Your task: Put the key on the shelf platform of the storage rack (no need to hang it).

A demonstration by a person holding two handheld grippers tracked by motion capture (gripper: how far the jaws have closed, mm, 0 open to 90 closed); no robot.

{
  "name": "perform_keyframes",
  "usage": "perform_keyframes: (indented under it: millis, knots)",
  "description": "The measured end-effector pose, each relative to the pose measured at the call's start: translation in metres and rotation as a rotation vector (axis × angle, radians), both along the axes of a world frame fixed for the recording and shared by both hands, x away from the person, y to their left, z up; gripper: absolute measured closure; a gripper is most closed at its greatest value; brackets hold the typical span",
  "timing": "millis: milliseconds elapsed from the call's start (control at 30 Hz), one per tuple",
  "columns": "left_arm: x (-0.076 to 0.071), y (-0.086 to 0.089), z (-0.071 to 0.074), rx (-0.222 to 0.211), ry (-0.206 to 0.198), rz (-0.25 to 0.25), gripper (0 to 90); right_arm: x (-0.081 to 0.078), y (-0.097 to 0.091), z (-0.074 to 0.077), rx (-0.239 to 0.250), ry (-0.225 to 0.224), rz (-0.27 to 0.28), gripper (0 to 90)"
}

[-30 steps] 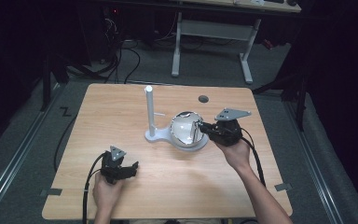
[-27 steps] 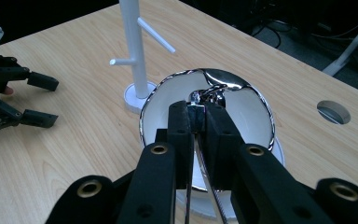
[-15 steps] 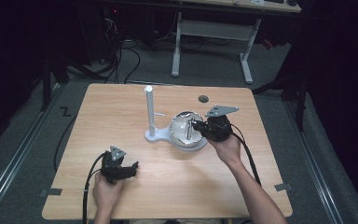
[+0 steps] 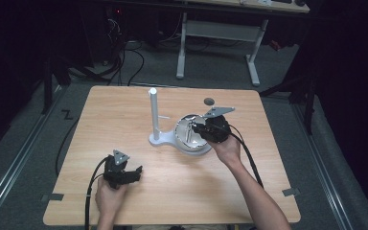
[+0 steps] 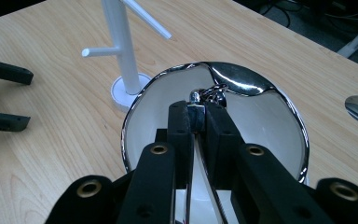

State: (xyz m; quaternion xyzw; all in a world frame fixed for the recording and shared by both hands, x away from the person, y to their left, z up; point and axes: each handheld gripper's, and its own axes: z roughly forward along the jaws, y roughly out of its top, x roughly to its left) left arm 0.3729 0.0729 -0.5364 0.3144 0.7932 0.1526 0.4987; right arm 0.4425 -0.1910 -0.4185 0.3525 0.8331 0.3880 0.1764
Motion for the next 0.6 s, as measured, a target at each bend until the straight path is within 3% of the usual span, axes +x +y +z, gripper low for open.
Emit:
perform_keyframes:
  millis: [600]
  knots:
    - [0.0, 0.0, 0.0, 0.005, -0.002, -0.004, 18.7, 0.015, 0.017, -0.019, -0.046, 0.007, -0.003, 82.1]
